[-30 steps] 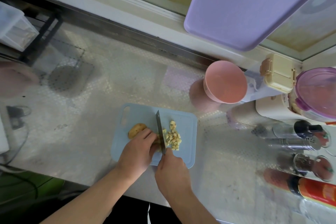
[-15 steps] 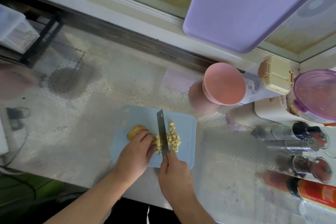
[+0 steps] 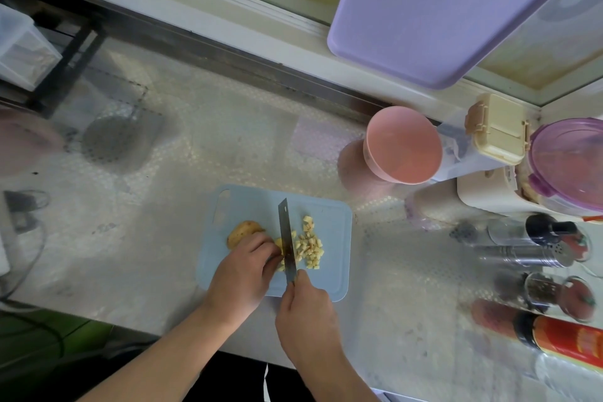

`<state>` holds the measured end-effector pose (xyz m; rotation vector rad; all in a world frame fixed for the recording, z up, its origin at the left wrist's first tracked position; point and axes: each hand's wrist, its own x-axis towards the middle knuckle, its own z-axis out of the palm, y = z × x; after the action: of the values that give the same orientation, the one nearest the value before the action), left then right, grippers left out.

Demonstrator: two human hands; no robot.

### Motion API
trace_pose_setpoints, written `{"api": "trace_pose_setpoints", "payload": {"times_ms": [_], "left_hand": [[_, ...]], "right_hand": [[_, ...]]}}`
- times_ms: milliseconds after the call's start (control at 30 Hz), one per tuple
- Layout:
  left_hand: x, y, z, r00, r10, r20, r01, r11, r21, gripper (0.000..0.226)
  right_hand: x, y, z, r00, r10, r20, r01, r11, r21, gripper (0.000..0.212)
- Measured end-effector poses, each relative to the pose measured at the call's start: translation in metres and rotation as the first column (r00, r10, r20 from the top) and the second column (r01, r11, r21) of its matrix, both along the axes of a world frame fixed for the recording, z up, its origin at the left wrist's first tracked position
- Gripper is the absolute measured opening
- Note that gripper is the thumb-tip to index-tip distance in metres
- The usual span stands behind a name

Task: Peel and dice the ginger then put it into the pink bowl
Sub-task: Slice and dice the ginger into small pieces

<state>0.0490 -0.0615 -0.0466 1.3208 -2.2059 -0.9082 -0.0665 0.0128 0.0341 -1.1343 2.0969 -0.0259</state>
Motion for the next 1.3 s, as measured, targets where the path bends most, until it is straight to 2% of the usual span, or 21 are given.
{"api": "trace_pose_setpoints", "payload": {"times_ms": [100, 233, 400, 500, 600, 1300], "left_hand": [[0.0, 0.001, -0.001, 1.0, -0.007, -0.004, 0.007, 1.0, -0.002, 0.019], [0.001, -0.001, 0.001, 1.0, -0.018, -0.006, 0.018, 1.0, 0.004, 0.028], [0.003, 0.002, 0.008, 1.0, -0.023, 0.009, 0.023, 0.999, 0.033, 0.007], [0.006, 0.002, 0.008, 1.0, -0.022, 0.021, 0.021, 0.999, 0.041, 0.009], [0.006, 0.001, 0.01, 0.999, -0.028, 0.021, 0.027, 0.999, 0.025, 0.01], [0.004, 0.0, 0.003, 1.0, -0.011, 0.019, 0.01, 1.0, 0.027, 0.003]], "right_hand": [[0.001, -0.005, -0.002, 1.0, -0.009, -0.002, 0.009, 1.0, 0.014, 0.009], [0.002, -0.013, -0.008, 1.0, -0.005, -0.008, 0.005, 1.0, 0.026, 0.013], [0.0, -0.013, -0.012, 1.0, -0.026, 0.015, 0.027, 0.999, -0.021, 0.022], [-0.003, -0.009, -0.007, 0.999, -0.03, 0.027, 0.032, 0.997, -0.064, 0.024], [-0.004, -0.004, -0.001, 1.0, -0.017, 0.019, 0.019, 0.995, -0.098, 0.016], [0.005, -0.011, -0.005, 1.0, 0.001, -0.008, -0.001, 1.0, 0.007, 0.014]]}}
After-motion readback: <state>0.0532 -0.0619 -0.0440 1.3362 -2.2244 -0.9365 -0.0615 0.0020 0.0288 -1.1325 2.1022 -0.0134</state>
